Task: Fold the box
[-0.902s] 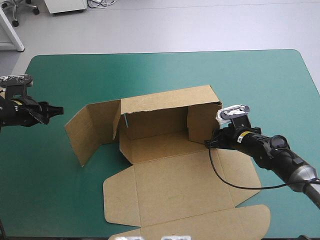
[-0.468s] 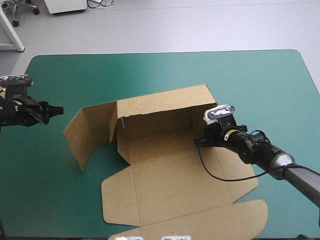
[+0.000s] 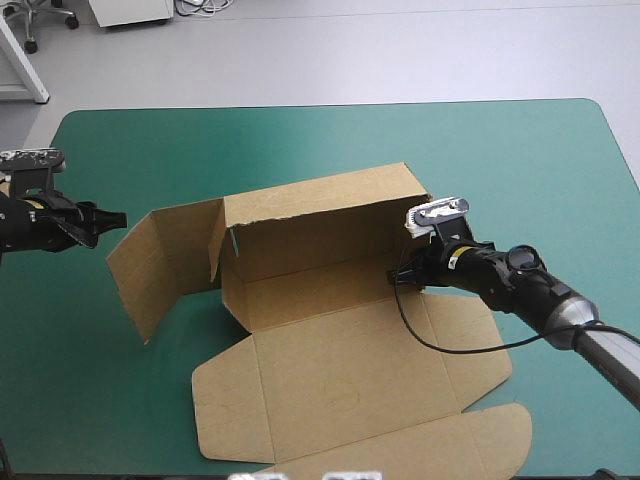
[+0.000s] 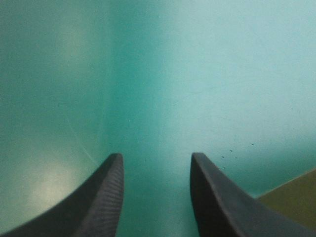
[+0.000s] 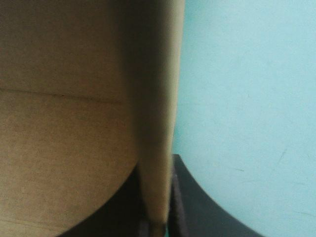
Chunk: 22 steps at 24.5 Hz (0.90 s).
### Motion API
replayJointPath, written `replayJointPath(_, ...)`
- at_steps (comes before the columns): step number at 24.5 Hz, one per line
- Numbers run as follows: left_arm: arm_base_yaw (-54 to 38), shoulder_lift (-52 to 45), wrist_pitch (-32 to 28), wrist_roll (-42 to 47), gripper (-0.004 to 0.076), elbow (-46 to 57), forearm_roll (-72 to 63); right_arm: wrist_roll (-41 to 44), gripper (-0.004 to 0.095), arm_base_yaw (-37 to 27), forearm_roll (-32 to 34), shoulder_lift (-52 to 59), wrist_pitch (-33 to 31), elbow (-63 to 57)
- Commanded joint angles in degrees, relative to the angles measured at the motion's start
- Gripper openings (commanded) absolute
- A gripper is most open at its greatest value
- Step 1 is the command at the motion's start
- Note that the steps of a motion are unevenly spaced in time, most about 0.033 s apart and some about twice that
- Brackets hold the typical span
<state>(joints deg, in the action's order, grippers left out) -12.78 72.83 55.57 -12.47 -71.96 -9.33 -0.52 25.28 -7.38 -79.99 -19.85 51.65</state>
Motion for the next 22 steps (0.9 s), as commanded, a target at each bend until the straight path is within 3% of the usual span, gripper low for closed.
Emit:
replayJointPath(1,-0.03,-1.70,-2.83,-0.06,0.0314,-1.36,-1.54,1.14,-0.0017,0.22,0.61,2.38,-5.10,6.81)
replayJointPath(12,-0.03,-1.70,-1.50,-0.06,0.0314,-1.36,-1.54,14.39,-0.0017,0.22,14.20,2.28,-25.35,20.44)
replayJointPath(22,-0.03,-1.70,-1.39,-0.06,0.0314,-1.36,-1.54,13.77,-0.0019,-0.67,9.40,-9.29,-43.75,37.31)
